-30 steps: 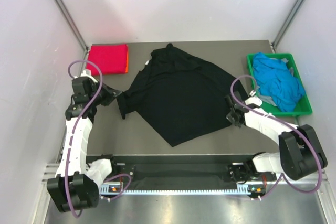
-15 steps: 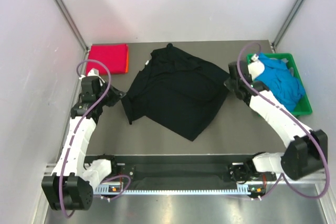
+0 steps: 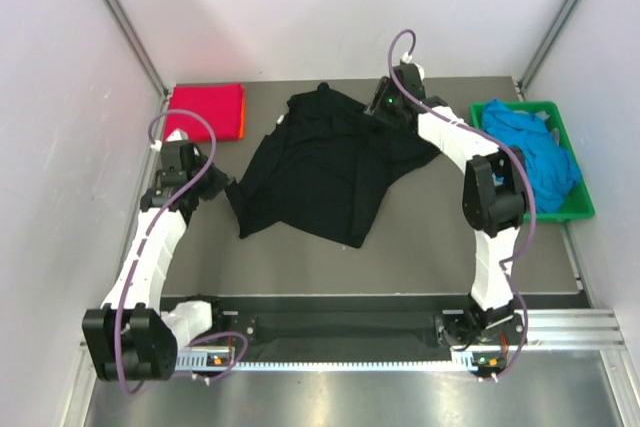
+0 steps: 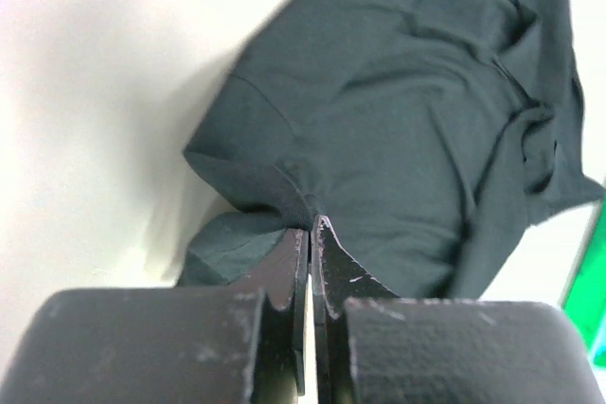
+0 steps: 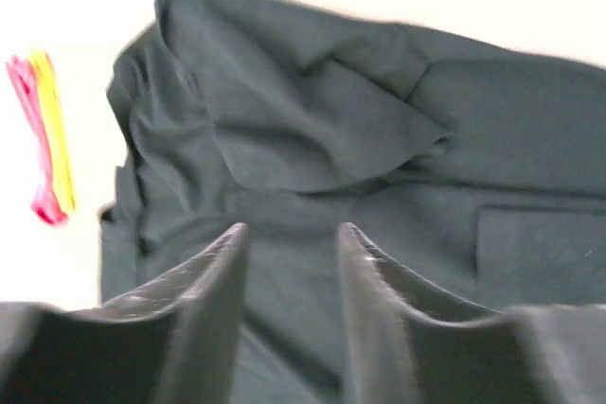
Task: Fold and stack the t-shirts
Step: Flatten the tshirt out
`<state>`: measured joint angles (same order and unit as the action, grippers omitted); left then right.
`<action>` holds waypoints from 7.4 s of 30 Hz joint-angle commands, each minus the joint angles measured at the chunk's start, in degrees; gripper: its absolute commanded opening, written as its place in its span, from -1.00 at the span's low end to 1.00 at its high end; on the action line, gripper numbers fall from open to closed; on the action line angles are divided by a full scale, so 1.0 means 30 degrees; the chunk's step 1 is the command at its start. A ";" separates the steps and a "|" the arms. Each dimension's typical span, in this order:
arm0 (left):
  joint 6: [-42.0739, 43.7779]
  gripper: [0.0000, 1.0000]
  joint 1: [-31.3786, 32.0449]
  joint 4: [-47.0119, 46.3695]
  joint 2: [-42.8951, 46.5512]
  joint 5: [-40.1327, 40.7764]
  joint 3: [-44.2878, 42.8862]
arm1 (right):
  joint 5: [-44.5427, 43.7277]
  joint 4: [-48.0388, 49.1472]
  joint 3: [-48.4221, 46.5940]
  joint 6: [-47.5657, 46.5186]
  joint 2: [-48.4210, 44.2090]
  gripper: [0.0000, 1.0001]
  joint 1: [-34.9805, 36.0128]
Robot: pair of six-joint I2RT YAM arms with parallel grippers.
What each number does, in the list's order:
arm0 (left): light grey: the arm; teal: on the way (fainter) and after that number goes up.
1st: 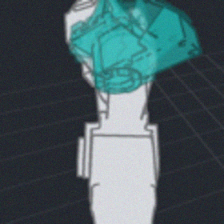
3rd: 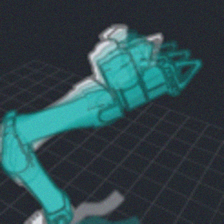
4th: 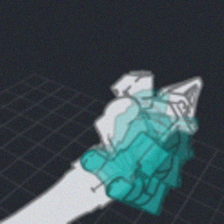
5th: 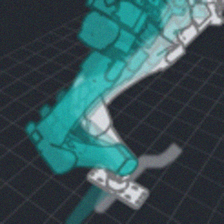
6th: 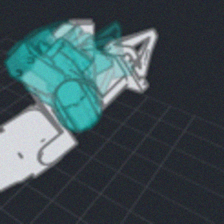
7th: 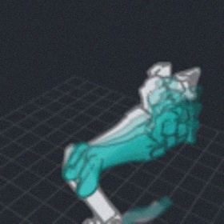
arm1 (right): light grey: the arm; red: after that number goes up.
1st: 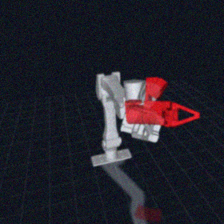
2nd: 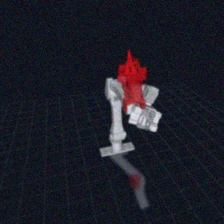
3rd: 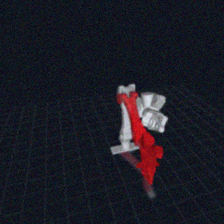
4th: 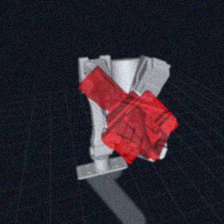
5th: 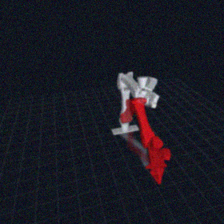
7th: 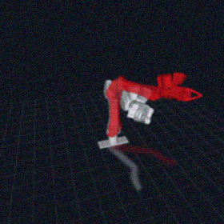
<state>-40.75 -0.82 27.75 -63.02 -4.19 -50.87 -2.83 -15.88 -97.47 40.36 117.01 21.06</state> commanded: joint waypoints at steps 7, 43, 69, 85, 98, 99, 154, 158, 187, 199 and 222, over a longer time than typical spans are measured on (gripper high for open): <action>0.0868 -1.00 -0.0020 -0.1163 0.0970 -0.1885 0.1401 | 0.1644 -0.1828 0.6349 -0.2819 -0.6273 0.16 0.0041; 0.0986 -1.00 0.0009 -0.1954 0.0968 -0.4025 0.1899 | 0.0272 0.0258 1.6172 0.0171 -1.1605 -0.99 0.1975; 0.2949 -1.00 0.2117 0.1205 0.1321 0.2096 -0.0472 | -0.4565 -0.6369 1.4267 0.0463 -1.4100 -0.95 0.1506; 0.4501 -1.00 0.2793 0.3612 0.0911 0.9477 -0.3988 | 0.0352 -0.2184 1.7811 -0.0118 -1.2902 -0.08 -0.0984; 0.3566 -1.00 0.2793 0.2090 0.0647 0.7522 -0.3640 | 0.5425 0.1660 1.9247 -0.4312 -1.1318 -0.11 -0.1014; 0.3478 -1.00 0.2764 0.1944 0.0589 0.7199 -0.3406 | 0.5426 0.1718 1.9335 -0.4370 -1.1289 -0.11 -0.1014; 0.2100 -1.00 0.2822 -0.0870 0.1848 -0.0187 0.0669 | -0.0781 -0.6837 1.9044 1.0190 -1.4249 -0.19 -0.5555; 0.2100 -1.00 0.2822 -0.0842 0.1673 -0.0187 0.0522 | -0.0903 -0.6865 1.8663 1.0336 -1.3051 -0.20 -0.5555; 0.0490 -1.00 0.2822 0.0384 0.0793 0.2302 -0.6700 | -0.3592 -0.8441 1.4040 0.3542 -1.7201 -1.00 -0.5584; -0.4080 -1.00 0.2822 0.4426 0.5713 0.0488 -1.5672 | -0.2311 -1.6031 0.4692 0.1077 -2.5992 -1.00 -0.5555; 0.0516 -1.00 0.2502 0.0132 -0.4434 0.5056 -1.7633 | 0.1438 -0.0542 0.6511 0.0143 -1.8154 -1.00 -0.5555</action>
<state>-42.76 7.44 38.98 -72.23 6.72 -100.55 -0.95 -34.57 -73.34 43.77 55.90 4.71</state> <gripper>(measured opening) 0.015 0.007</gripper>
